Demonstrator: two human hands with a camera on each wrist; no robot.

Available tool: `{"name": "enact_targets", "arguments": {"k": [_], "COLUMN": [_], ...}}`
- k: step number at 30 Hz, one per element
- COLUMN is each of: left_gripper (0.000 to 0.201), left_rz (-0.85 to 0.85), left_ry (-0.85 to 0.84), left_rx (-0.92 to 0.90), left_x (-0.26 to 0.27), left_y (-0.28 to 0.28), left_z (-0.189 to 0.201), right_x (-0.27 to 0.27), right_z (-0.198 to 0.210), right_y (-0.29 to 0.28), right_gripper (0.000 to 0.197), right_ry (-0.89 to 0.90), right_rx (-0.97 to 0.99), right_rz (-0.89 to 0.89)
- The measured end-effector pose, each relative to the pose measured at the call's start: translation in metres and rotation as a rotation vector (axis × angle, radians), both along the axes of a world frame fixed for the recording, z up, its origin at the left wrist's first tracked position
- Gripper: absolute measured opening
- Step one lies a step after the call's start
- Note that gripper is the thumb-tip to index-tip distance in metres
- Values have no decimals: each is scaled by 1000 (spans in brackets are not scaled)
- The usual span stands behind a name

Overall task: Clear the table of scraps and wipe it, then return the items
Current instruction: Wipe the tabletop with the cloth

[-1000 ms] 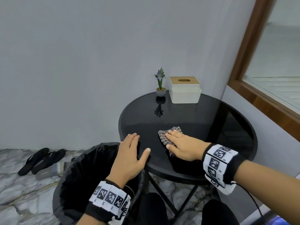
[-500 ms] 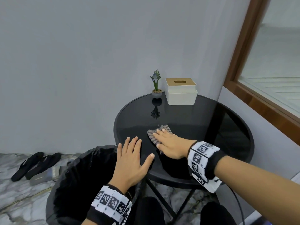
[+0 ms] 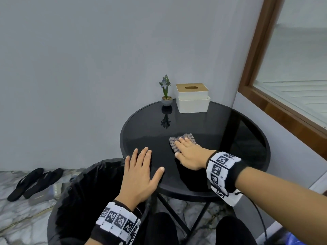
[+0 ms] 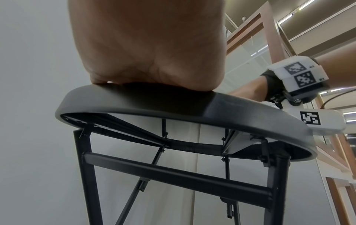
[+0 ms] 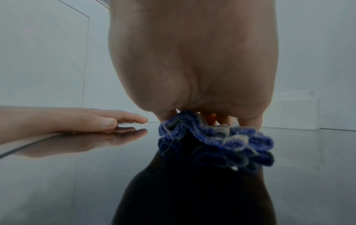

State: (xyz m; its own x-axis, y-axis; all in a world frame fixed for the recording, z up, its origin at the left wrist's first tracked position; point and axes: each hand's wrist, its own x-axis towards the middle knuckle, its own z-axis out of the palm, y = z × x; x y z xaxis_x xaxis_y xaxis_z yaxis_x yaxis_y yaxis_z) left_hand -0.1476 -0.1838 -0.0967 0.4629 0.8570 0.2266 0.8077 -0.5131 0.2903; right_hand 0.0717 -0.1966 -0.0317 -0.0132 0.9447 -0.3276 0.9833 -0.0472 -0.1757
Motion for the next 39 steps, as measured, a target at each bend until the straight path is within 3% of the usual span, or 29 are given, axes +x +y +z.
{"name": "enact_targets", "arguments": {"k": [4, 10, 15, 20, 26, 32, 39], "left_gripper": [90, 88, 86, 85, 85, 85, 86], "left_rz": [-3, 2, 2, 10, 13, 13, 10], "left_ry": [-12, -22, -34, -55, -70, -85, -57], "left_rx": [-5, 2, 6, 11, 18, 3, -14], "left_x": [-2, 2, 3, 2, 0, 0, 2], "left_y": [1, 1, -2, 0, 2, 4, 1], "left_z": [0, -2, -1, -3, -5, -6, -1], "right_x": [-20, -10, 12, -3, -21, -6, 32], "right_z": [1, -7, -9, -17, -23, -23, -19], "right_y": [-9, -72, -82, -64, -77, -111, -107], "right_gripper": [60, 58, 58, 58, 56, 52, 56], "right_ry": [25, 64, 48, 29, 92, 137, 131], "right_rx": [-20, 28, 97, 174, 235, 278, 228], "right_rz": [96, 198, 123, 15, 121, 198, 116]}}
